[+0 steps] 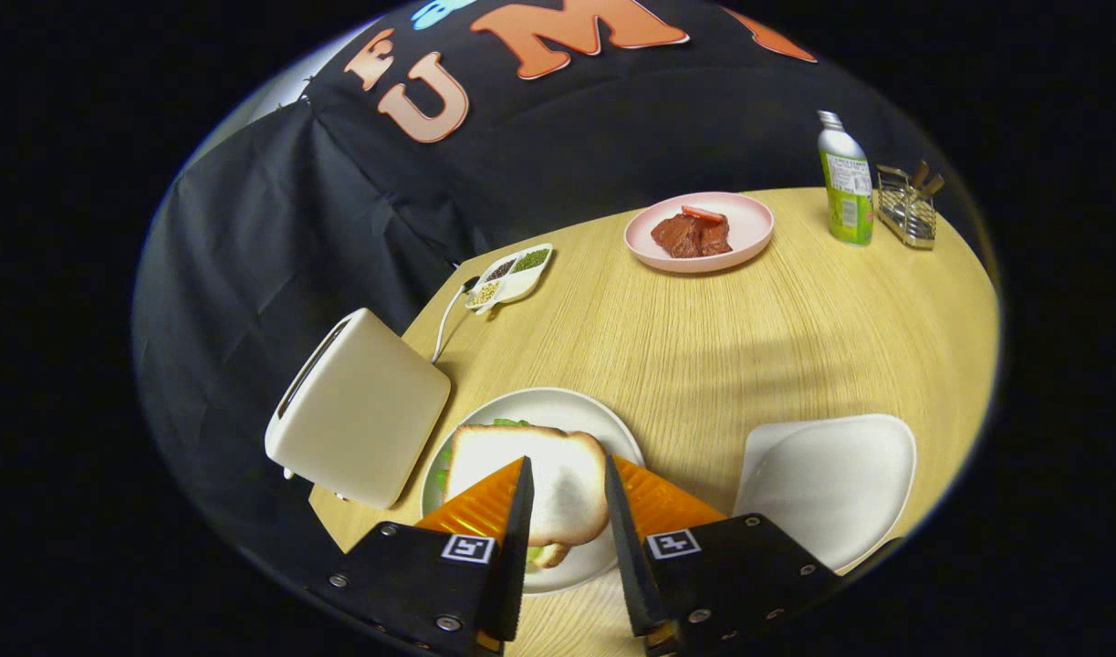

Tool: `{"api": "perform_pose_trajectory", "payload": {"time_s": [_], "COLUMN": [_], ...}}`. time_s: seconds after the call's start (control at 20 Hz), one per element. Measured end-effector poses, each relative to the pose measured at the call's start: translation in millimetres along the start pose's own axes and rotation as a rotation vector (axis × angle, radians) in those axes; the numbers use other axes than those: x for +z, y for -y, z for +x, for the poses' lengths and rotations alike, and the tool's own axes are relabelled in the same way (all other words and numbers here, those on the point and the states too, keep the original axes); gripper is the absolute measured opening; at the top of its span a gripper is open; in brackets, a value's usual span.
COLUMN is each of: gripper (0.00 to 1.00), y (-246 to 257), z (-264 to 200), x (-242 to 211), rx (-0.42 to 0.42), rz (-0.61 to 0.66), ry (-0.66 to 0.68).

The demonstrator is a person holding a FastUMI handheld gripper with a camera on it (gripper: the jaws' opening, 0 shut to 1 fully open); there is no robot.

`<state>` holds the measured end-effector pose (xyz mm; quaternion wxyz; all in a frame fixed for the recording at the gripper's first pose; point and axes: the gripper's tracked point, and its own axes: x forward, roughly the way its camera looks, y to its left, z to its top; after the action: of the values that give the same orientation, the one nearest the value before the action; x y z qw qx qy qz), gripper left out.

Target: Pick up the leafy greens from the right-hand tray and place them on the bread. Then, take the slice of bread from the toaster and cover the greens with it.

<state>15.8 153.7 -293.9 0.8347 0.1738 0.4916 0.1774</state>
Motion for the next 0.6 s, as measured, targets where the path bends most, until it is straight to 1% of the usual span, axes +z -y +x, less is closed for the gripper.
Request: {"api": "perform_pose_trajectory", "payload": {"time_s": [0.05,0.15,0.3,0.35,0.4,0.45,0.55,0.6], "gripper": [0.5,0.54,0.6,0.65,0.67,0.73,0.8,0.82], "y": [-2,-1,-15,-19,-22,-23,-26,-28], "z": [-4,-17,-50,-64,-78,-91,-119,-134], "x": [6,26,57,68,78,88,101,107], "rx": [-0.002,-0.026,-0.037,-0.049,-0.064,-0.087,-0.118,-0.126], "rz": [-0.022,-0.074,-0.149,-0.177,-0.204,-0.219,-0.23,-0.23], "ry": [0.029,0.119,0.278,0.334,0.389,0.438,0.52,0.56]}}
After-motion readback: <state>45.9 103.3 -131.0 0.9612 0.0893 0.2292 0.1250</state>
